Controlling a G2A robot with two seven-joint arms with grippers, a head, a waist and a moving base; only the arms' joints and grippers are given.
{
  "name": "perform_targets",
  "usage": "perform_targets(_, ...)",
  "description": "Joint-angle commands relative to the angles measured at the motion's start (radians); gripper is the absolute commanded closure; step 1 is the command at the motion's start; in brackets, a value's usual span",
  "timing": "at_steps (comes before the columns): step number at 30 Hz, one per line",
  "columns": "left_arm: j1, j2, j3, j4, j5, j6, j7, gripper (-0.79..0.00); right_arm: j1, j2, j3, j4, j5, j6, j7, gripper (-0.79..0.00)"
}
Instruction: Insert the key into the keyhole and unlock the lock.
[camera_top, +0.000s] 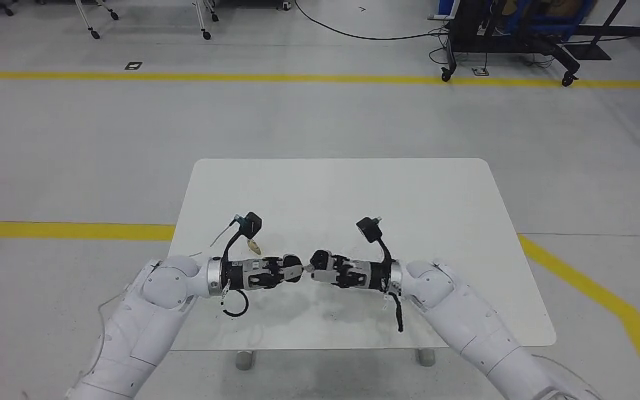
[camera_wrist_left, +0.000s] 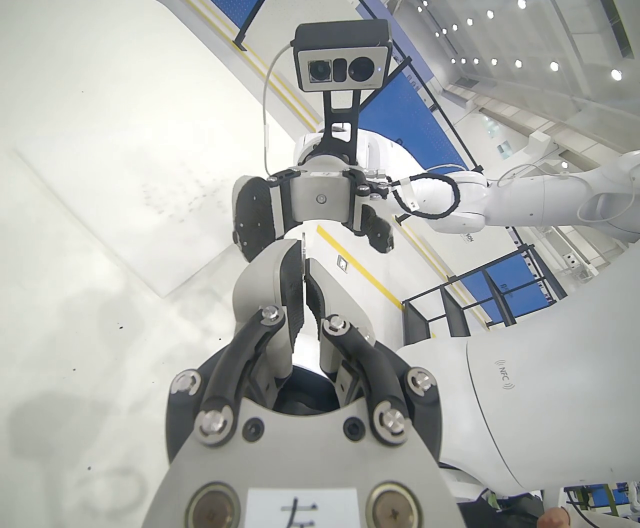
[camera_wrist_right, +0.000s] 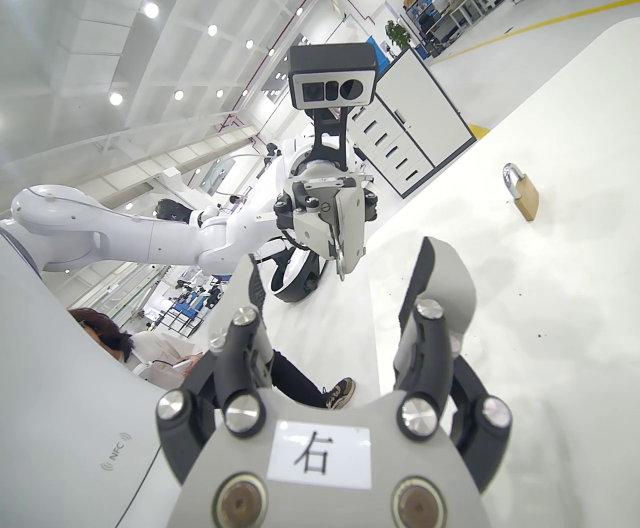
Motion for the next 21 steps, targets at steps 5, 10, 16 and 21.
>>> perform_targets(5,-0.01,0.008,0.023,0.006,-0.003,-0.013,0.013,0.0,0.015,-0.005,-0.02,0.006,0.008,0.006,0.011,-0.249)
perform_targets(10,-0.017,0.017,0.037,0.007,-0.001,-0.021,0.021,0.0,0.02,-0.007,-0.024,0.018,0.01,0.004,0.008,0.0)
perform_targets(16,-0.021,0.025,0.039,0.022,-0.007,-0.029,0.04,-0.246,0.018,-0.005,-0.023,0.025,0.009,-0.008,0.003,0.0)
perform_targets(21,-0.028,0.029,0.022,0.044,0.007,-0.05,0.077,-0.785,0.013,-0.003,-0.014,0.024,-0.011,-0.024,-0.015,0.0)
